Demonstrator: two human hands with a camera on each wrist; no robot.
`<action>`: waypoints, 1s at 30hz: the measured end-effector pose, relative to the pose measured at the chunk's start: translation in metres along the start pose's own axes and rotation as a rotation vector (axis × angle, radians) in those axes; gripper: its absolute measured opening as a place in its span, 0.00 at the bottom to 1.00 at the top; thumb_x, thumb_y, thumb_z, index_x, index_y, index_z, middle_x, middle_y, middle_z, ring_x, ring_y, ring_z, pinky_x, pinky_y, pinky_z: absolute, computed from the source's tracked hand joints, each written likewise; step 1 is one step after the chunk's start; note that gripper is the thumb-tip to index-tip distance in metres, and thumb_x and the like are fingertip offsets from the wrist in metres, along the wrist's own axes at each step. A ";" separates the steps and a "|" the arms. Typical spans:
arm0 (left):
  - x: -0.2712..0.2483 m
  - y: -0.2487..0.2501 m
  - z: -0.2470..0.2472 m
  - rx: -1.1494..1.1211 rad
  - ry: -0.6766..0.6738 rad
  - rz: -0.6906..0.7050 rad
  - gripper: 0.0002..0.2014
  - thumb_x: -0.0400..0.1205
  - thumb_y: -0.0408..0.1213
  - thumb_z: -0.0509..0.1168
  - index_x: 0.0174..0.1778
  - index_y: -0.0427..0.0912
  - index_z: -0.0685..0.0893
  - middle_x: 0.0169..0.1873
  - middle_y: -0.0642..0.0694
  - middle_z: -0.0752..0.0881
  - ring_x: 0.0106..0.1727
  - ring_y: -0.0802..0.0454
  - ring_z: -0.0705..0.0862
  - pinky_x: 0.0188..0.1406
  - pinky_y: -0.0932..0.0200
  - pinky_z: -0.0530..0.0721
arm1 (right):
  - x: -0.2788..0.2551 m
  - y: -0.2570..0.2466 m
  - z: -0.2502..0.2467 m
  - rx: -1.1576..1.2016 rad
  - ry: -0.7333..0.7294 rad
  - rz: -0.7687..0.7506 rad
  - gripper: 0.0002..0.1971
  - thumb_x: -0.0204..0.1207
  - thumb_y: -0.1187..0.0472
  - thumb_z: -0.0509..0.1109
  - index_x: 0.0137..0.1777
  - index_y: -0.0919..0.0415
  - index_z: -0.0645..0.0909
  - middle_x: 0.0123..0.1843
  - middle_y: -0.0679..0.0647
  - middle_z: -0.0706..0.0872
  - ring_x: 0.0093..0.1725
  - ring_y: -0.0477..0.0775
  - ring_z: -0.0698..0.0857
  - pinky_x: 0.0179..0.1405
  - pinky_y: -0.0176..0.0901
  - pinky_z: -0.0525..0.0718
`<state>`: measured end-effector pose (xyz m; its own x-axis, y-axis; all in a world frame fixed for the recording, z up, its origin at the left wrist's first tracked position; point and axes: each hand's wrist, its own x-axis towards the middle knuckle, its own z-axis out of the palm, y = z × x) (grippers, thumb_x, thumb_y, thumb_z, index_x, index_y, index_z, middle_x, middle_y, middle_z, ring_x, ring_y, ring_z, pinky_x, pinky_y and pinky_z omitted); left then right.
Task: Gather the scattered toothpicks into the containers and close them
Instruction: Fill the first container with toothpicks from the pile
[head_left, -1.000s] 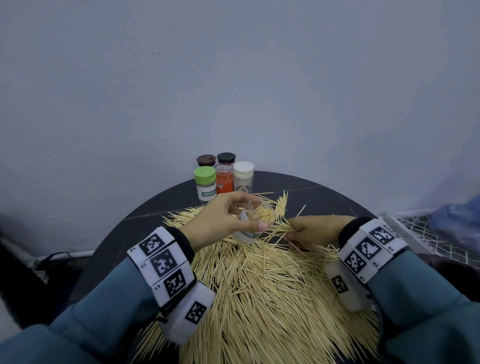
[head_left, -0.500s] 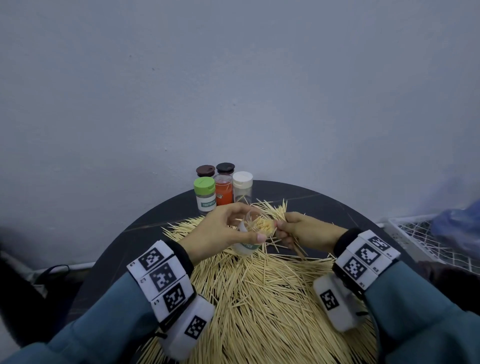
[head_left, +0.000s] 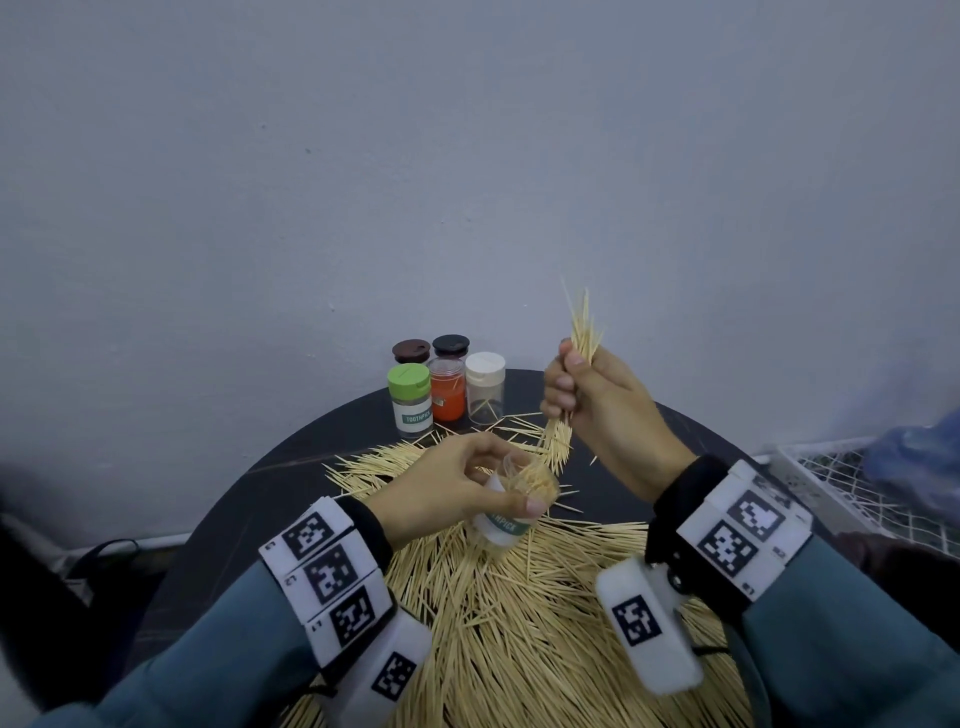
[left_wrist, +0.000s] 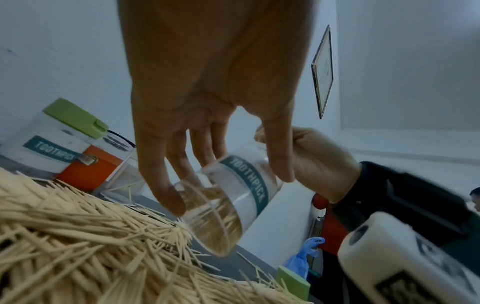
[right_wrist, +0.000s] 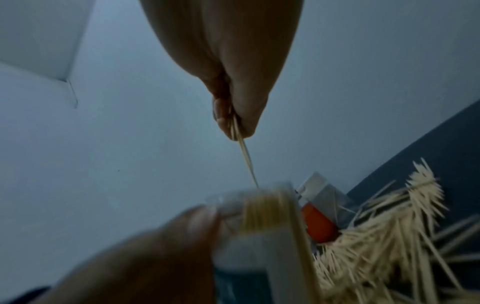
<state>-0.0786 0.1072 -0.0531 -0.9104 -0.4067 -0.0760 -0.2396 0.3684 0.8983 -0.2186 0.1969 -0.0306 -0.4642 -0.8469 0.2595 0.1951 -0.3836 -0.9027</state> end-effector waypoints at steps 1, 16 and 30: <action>0.000 0.001 0.001 -0.015 0.001 0.003 0.20 0.73 0.39 0.75 0.60 0.50 0.81 0.50 0.59 0.84 0.41 0.74 0.83 0.36 0.79 0.79 | -0.002 0.005 0.002 -0.026 -0.005 0.005 0.12 0.87 0.66 0.47 0.44 0.59 0.68 0.29 0.49 0.68 0.26 0.42 0.69 0.30 0.33 0.73; -0.001 0.005 -0.004 -0.146 0.118 0.064 0.28 0.67 0.44 0.76 0.64 0.45 0.81 0.49 0.57 0.85 0.48 0.67 0.83 0.40 0.74 0.79 | -0.021 0.032 0.009 -0.206 -0.109 0.037 0.06 0.83 0.65 0.56 0.51 0.58 0.75 0.59 0.51 0.87 0.61 0.49 0.85 0.60 0.39 0.83; 0.002 0.000 -0.006 -0.192 0.111 0.008 0.34 0.65 0.48 0.80 0.66 0.46 0.78 0.61 0.50 0.84 0.63 0.54 0.82 0.55 0.57 0.83 | -0.021 0.036 0.008 -0.248 -0.066 0.016 0.12 0.86 0.60 0.51 0.48 0.58 0.75 0.58 0.53 0.88 0.62 0.51 0.84 0.67 0.49 0.79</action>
<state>-0.0787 0.1011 -0.0511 -0.8668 -0.4977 -0.0296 -0.1540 0.2108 0.9653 -0.1946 0.1980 -0.0657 -0.4038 -0.8774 0.2591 -0.0194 -0.2750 -0.9613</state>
